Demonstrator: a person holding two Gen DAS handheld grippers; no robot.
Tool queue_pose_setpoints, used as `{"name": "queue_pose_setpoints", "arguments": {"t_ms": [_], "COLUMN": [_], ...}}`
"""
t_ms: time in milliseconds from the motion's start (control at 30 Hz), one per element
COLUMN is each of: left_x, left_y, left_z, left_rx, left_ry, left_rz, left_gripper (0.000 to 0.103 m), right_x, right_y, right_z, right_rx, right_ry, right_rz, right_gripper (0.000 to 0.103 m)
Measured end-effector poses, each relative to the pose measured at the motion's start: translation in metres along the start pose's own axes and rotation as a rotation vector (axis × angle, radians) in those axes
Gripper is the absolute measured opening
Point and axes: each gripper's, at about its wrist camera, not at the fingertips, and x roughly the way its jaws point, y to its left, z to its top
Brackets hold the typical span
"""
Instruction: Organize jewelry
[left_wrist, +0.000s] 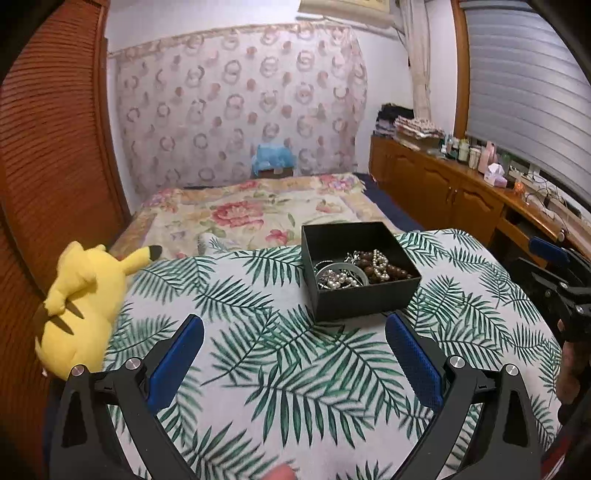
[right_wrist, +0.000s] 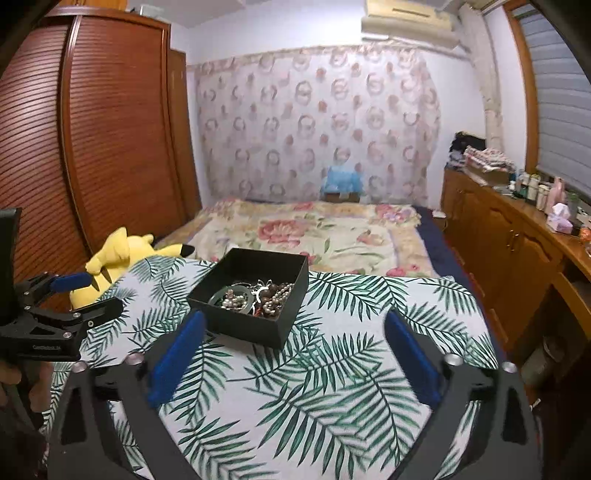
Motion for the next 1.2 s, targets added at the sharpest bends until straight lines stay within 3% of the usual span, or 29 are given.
{"name": "queue_pose_setpoints", "arguments": {"t_ms": [433,1200], "left_x": [-0.046,-0.058], "left_y": [-0.006,-0.007], "left_z": [-0.018,-0.016], "left_rx": [-0.022,-0.033], "left_ry": [-0.052,-0.084], "left_rz": [0.005,0.014], "left_gripper": [0.095,0.095], "right_x": [-0.039,-0.04], "right_y": [0.017,0.017], "right_z": [-0.017,-0.021], "right_rx": [0.007,0.016], "right_ry": [-0.056,-0.056], "right_rz": [-0.028,-0.034], "right_gripper": [0.1,0.1]}}
